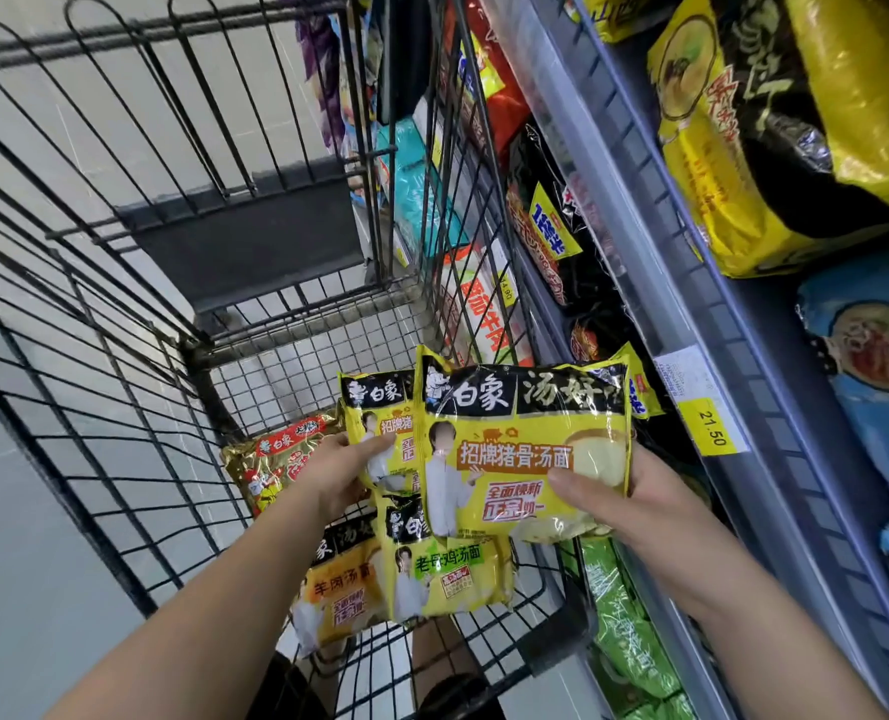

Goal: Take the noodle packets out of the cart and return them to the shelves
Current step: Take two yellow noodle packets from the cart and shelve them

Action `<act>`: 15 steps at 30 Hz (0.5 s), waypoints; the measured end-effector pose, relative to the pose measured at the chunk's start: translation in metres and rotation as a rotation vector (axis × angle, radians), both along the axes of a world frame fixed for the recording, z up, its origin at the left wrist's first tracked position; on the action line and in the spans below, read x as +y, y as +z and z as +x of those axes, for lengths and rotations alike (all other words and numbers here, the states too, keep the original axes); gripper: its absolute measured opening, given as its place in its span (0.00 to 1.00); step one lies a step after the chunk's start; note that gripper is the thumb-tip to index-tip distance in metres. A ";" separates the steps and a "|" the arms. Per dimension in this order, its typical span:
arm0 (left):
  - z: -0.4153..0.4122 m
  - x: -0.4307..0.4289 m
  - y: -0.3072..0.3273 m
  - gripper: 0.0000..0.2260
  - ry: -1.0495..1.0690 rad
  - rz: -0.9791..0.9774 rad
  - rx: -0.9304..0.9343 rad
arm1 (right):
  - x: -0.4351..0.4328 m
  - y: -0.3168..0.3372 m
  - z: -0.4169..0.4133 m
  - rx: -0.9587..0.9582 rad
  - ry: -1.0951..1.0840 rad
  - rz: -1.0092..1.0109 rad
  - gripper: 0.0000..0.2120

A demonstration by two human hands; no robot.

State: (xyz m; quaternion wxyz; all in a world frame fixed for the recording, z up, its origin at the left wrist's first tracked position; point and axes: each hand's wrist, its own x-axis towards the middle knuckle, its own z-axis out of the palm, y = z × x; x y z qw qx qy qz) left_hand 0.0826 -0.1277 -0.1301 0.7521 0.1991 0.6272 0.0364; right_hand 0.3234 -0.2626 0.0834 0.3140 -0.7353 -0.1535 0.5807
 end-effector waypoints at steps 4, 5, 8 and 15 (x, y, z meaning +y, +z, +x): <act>-0.013 0.004 0.014 0.42 0.021 0.019 -0.011 | 0.001 0.002 0.002 0.001 -0.016 0.033 0.24; -0.018 0.006 0.020 0.39 0.014 0.035 -0.020 | 0.002 0.005 0.003 -0.004 -0.020 0.033 0.24; -0.029 0.017 0.053 0.29 0.026 0.057 -0.042 | 0.004 0.015 0.002 -0.014 -0.017 0.052 0.23; -0.062 0.046 0.181 0.19 0.021 0.241 -0.096 | 0.017 0.068 -0.010 0.002 -0.037 0.147 0.36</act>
